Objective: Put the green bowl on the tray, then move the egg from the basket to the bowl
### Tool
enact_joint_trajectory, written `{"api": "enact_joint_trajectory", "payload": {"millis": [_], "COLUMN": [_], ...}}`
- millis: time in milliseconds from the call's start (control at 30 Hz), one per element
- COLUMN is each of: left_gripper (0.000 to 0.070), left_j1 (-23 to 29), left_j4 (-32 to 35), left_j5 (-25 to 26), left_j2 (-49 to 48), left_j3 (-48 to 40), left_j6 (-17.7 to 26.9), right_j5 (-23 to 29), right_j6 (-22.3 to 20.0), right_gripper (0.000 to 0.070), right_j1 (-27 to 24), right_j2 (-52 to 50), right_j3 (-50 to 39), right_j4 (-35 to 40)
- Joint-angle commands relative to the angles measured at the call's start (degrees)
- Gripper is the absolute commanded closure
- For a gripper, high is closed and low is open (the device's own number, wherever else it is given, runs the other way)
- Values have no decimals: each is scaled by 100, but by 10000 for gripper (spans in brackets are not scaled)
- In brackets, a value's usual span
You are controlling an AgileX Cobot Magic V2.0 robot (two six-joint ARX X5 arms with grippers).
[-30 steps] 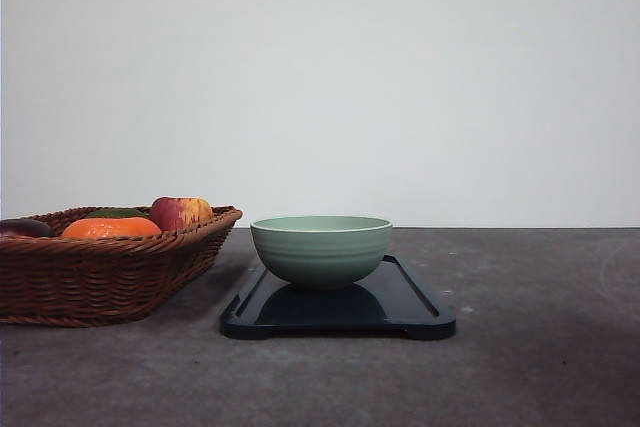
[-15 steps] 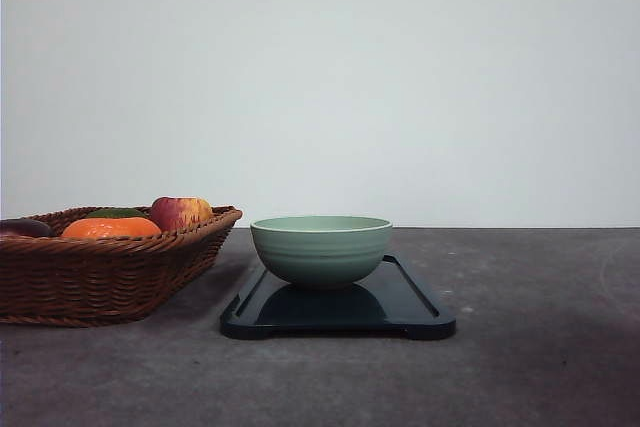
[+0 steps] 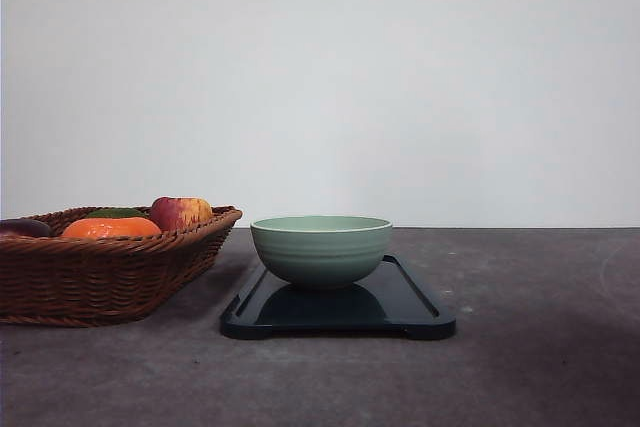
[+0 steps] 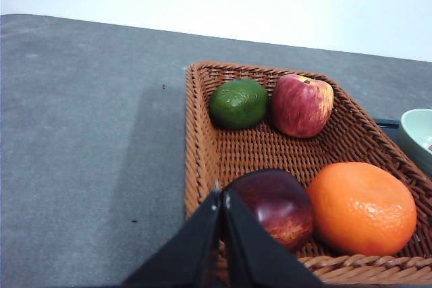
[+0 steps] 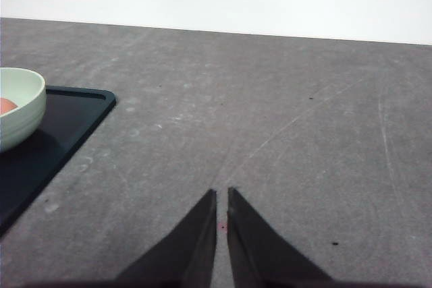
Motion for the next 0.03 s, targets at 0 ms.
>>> {"api": "enact_joint_trajectory", "payload": {"millis": [0], "left_gripper": [700], "left_j1": [7], "left_j4": [59], "left_j5": [-17], "left_j2": [-3], "left_j3": [-111], "left_j6": [37], "right_j5": [-4], "right_j6": [95], "right_gripper": [679], "right_j1": [4], "right_j2": [-4], "right_j3": [-24], "right_j4": [20]}}
